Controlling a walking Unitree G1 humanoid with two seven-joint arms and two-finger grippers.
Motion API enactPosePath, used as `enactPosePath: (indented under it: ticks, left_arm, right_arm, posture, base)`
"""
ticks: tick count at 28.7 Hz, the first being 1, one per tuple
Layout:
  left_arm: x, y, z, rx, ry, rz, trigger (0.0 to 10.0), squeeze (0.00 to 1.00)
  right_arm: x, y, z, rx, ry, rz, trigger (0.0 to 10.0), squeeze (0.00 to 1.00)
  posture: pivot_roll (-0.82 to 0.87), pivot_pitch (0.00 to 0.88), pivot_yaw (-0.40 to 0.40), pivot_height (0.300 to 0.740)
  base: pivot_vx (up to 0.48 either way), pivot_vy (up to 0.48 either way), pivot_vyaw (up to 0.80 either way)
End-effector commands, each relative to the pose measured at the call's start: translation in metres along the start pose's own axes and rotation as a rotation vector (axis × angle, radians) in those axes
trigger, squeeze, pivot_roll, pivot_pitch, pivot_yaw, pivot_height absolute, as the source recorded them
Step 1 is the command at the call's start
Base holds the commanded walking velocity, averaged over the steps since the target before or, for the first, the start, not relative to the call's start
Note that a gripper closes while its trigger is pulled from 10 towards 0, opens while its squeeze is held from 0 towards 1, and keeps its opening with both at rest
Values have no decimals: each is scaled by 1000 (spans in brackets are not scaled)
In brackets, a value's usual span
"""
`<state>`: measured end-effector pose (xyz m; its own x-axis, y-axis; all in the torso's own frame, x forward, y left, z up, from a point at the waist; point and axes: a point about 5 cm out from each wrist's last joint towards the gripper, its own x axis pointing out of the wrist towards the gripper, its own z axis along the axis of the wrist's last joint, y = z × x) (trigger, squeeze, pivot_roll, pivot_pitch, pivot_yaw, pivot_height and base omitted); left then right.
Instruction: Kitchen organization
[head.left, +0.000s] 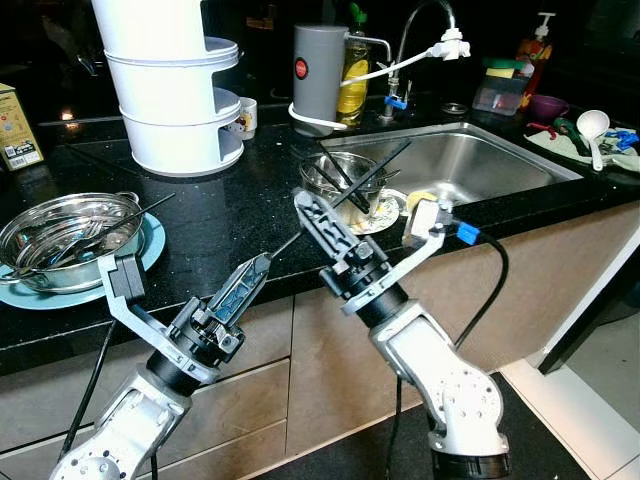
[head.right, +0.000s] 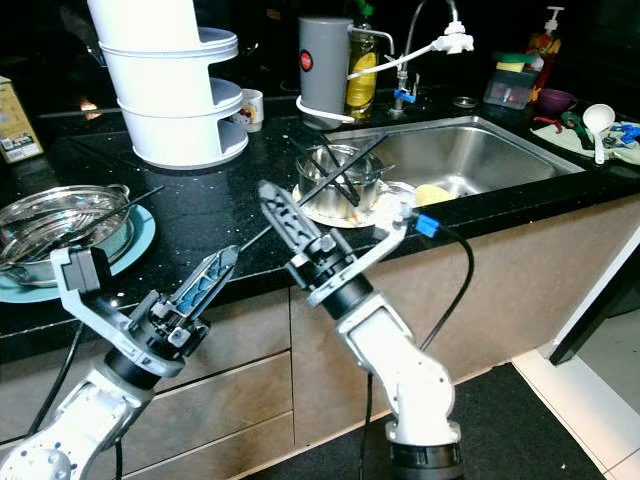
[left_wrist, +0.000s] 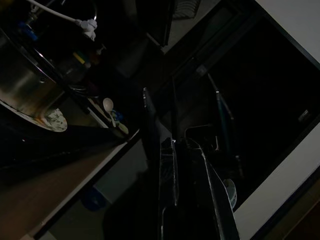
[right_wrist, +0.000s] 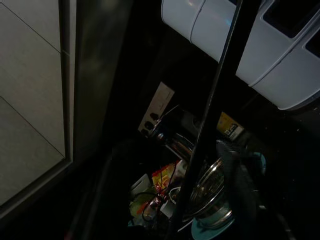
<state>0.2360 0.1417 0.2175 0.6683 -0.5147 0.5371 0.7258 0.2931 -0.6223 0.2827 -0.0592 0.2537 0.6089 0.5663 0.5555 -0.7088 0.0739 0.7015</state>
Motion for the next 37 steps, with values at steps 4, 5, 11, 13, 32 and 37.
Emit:
enactPosePath:
  ticks: [4, 5, 11, 13, 32, 37]
  left_arm:
    - [-3, 0, 0, 5, 9, 0, 0, 0]
    - [-3, 0, 0, 5, 9, 0, 0, 0]
    - [-2, -1, -1, 2, 25, -6, 0, 0]
    - [-2, -1, -2, 2, 26, -6, 0, 0]
    - [0, 6, -5, 30, 70, 66, 10000, 1000]
    - [-3, 9, 2, 55, 46, 98, 10000, 0]
  right_arm:
    - [14, 11, -2, 49, -29, 61, 0, 0]
    - [14, 11, -2, 49, -30, 61, 0, 0]
    - [14, 11, -1, 53, -31, 70, 0, 0]
    - [14, 11, -2, 53, -32, 71, 0, 0]
    - [15, 14, 3, 57, -57, 92, 0, 0]
    - [11, 12, 13, 21, -60, 99, 0, 0]
  posture:
    - [-68, 63, -29, 740]
    - [-68, 63, -29, 740]
    - [-66, 60, -28, 740]
    - [-65, 59, -27, 740]
    - [-64, 55, -25, 740]
    - [-57, 55, -27, 740]
  base:
    - [0, 0, 0]
    - [0, 0, 0]
    - [0, 0, 0]
    - [0, 0, 0]
    - [0, 0, 0]
    - [0, 0, 0]
